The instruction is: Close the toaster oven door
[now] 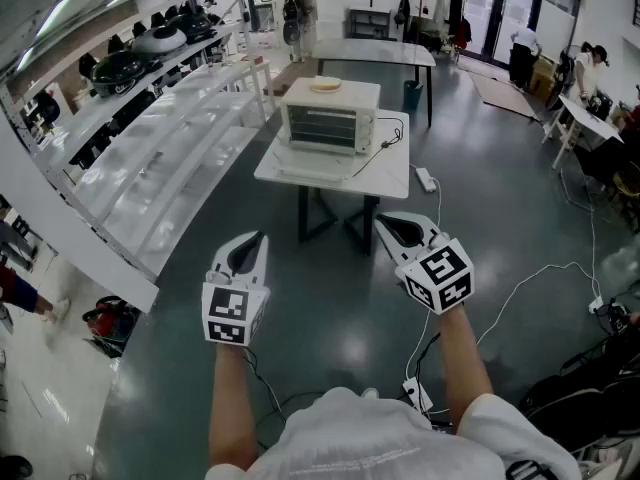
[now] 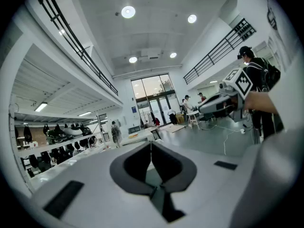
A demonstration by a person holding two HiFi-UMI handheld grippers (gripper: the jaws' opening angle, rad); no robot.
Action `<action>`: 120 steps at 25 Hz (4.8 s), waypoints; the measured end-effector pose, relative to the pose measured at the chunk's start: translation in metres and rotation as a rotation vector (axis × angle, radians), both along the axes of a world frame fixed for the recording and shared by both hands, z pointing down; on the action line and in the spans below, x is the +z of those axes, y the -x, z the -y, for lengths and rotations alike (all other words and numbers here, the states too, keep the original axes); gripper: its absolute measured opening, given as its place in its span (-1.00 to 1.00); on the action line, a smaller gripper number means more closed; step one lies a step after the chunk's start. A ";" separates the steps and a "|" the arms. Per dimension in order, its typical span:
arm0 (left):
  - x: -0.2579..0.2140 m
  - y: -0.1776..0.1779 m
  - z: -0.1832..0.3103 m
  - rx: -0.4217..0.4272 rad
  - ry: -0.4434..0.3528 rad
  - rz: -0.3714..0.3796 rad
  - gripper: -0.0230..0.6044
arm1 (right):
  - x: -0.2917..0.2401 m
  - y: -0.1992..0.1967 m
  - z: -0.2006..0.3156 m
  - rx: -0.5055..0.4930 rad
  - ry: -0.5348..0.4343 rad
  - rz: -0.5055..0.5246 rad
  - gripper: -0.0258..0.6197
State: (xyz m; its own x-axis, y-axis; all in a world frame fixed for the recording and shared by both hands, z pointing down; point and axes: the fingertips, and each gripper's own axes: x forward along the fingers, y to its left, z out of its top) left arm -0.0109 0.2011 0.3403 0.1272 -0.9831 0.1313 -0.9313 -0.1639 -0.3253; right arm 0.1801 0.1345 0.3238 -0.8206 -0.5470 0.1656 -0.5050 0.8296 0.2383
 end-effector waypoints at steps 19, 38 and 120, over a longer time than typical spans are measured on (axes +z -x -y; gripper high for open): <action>0.027 0.030 -0.006 0.070 0.048 -0.146 -0.83 | 0.012 0.030 -0.003 0.024 0.109 0.076 -0.54; 0.068 0.099 0.027 0.032 0.131 -0.140 -0.55 | 0.050 0.085 0.034 0.043 0.186 0.016 -0.49; 0.235 0.225 0.511 0.296 0.580 -0.237 -0.66 | 0.349 0.144 0.474 0.688 0.852 0.241 -0.66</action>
State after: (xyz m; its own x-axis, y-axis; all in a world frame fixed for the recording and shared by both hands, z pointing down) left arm -0.2358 -0.3099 0.5750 0.4697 -0.6817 0.5610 -0.8556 -0.5082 0.0988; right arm 0.0360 -0.3394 0.6725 -0.4486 -0.6803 0.5796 -0.8750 0.2019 -0.4401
